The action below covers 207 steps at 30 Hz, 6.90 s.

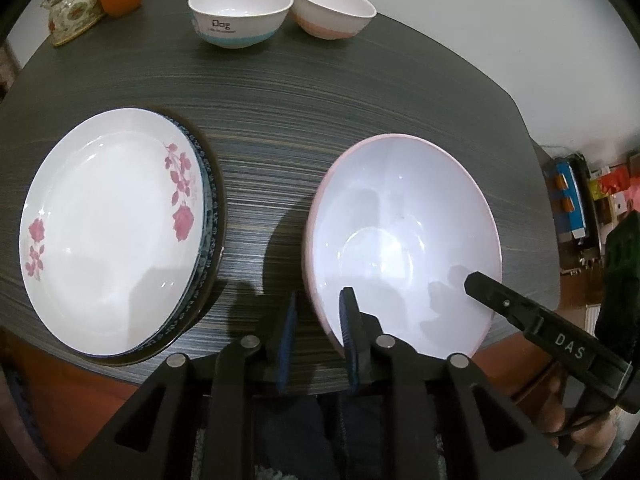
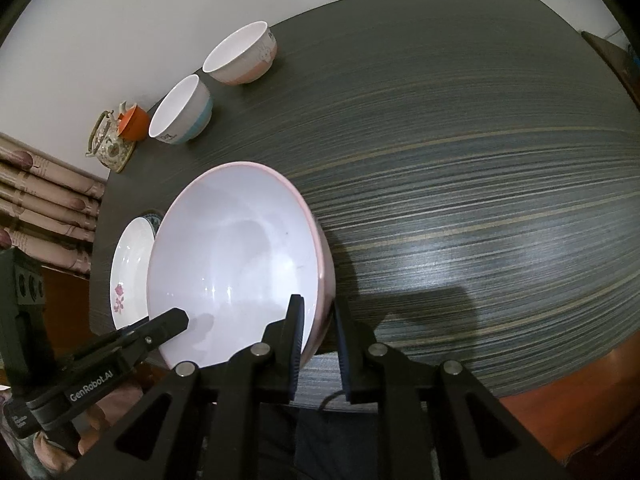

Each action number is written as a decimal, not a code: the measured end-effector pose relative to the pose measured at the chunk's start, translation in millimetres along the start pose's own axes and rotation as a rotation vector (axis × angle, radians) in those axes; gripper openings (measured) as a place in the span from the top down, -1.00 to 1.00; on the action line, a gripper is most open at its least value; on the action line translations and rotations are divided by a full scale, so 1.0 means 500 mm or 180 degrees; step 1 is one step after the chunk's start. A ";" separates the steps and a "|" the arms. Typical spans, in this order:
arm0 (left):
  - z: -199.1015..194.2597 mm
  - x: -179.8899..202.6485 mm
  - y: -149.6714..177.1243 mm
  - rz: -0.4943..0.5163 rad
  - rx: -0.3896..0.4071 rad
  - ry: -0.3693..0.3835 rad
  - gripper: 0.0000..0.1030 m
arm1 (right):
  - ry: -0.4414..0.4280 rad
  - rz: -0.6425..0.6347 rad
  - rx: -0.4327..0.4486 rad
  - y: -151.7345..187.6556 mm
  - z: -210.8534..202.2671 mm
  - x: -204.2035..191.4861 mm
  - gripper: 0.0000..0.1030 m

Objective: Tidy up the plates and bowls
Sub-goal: 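Lift the pink-rimmed bowl with the right gripper and carry it, then lower the pink-rimmed bowl onto the table and open the right gripper, then move the right gripper to the blue-banded white bowl and grasp its rim, then lift the white bowl with the right gripper and carry it over the pink-rimmed bowl, then lower the white bowl into the pink-rimmed bowl with the right gripper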

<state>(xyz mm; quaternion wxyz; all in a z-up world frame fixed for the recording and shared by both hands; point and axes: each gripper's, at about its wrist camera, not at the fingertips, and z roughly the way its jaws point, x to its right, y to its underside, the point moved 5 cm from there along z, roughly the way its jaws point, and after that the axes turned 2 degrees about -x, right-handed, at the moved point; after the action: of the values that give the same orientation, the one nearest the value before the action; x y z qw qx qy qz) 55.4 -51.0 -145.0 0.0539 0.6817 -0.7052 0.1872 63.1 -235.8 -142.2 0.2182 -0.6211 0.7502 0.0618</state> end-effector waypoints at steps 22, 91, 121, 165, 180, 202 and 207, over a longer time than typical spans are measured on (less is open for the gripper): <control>-0.034 -0.022 -0.012 0.0098 0.0263 -0.0286 0.28 | 0.0118 -0.0074 0.0340 -0.051 -0.067 -0.009 0.48; -0.054 -0.313 -0.463 -0.0965 0.0669 -0.0002 -0.20 | -0.0066 -0.0306 0.0141 -0.441 0.200 -0.342 0.00; 0.005 -0.272 -0.442 -0.0756 0.0477 0.0043 0.75 | -0.0277 -0.0141 -0.0004 -0.436 0.246 -0.357 0.68; -0.176 -0.017 -0.005 -0.0002 0.0598 0.0088 0.72 | -0.0239 -0.0216 0.0330 -0.036 -0.124 -0.156 0.68; -0.050 0.017 0.029 0.0115 0.0242 -0.0087 0.72 | 0.0011 -0.0037 0.0084 0.005 -0.047 -0.061 0.67; -0.009 0.030 0.018 0.0233 0.0055 -0.0304 0.66 | 0.0352 -0.0210 -0.0046 -0.010 0.004 -0.065 0.64; 0.001 0.033 0.023 0.0252 0.0006 -0.0327 0.65 | 0.0399 -0.0220 -0.0044 -0.010 0.004 -0.066 0.62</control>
<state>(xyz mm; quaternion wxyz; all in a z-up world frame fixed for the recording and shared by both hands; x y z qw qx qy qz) 43.1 -66.4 -142.1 0.0095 0.6621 -0.7332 0.1546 72.9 -206.5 -129.6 0.1685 -0.6508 0.7401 0.0204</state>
